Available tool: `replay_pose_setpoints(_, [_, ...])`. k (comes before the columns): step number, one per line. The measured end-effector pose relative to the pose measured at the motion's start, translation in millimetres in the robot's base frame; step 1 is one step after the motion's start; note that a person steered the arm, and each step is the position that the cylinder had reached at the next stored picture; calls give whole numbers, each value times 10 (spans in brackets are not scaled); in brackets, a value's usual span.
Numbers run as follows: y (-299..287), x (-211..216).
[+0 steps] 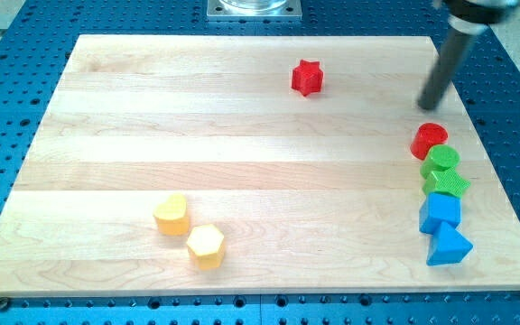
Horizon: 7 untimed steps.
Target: Push the red star above the red circle
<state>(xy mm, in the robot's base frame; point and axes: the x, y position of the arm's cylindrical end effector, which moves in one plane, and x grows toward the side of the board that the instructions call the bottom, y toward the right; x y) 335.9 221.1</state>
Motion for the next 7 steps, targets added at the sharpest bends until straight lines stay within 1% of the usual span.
replay_pose_setpoints(1, [-1349,488])
replay_pose_setpoints(2, [-2276,243])
replay_pose_setpoints(3, [-2340,-278])
replay_pose_setpoints(4, [-1757,-321])
replay_pose_setpoints(5, [-825,-42])
replay_pose_setpoints(6, [-600,50])
replay_pose_setpoints(7, [-861,-413])
